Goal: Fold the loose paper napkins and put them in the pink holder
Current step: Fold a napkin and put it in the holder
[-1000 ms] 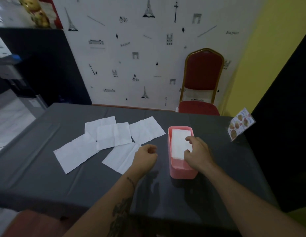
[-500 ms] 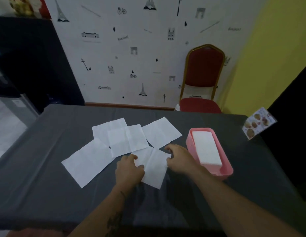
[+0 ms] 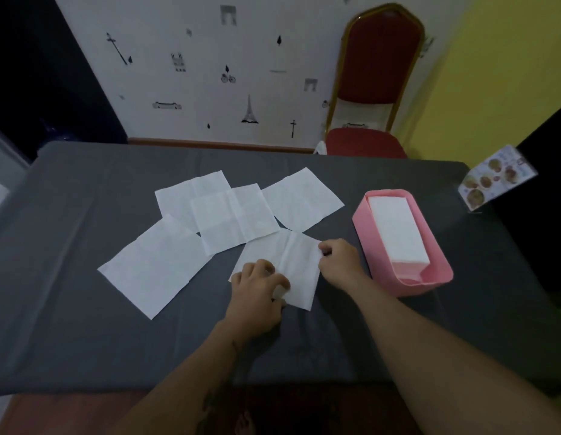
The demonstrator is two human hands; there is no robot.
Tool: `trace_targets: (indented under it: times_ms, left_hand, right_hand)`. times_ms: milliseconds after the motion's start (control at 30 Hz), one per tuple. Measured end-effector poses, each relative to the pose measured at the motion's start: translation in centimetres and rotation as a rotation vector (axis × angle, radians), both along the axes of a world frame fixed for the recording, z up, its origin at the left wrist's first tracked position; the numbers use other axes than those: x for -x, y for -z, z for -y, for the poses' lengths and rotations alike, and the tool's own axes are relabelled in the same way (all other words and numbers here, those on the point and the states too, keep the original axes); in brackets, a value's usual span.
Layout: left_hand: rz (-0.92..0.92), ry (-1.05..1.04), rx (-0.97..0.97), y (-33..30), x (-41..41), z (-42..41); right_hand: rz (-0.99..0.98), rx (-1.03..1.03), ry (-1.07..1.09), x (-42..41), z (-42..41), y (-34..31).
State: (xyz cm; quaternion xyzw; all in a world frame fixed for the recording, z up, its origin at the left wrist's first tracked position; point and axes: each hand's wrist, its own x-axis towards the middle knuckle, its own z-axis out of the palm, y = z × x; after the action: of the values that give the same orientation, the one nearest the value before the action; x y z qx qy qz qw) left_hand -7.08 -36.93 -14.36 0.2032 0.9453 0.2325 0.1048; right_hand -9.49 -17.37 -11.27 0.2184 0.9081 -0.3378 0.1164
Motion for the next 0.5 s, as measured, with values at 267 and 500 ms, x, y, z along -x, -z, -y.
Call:
trace_targets:
  times_ms: [267,500]
  left_hand:
    - [-0.114,-0.066,-0.126,0.9,0.3,-0.7]
    - [0.188,-0.347,-0.459,-0.8,0.1,-0.9]
  right_hand:
    - [-0.046,0.341,0.199,0.1,-1.3,0.6]
    - [-0.121,0.162,-0.048,-1.1,-2.3,-0.2]
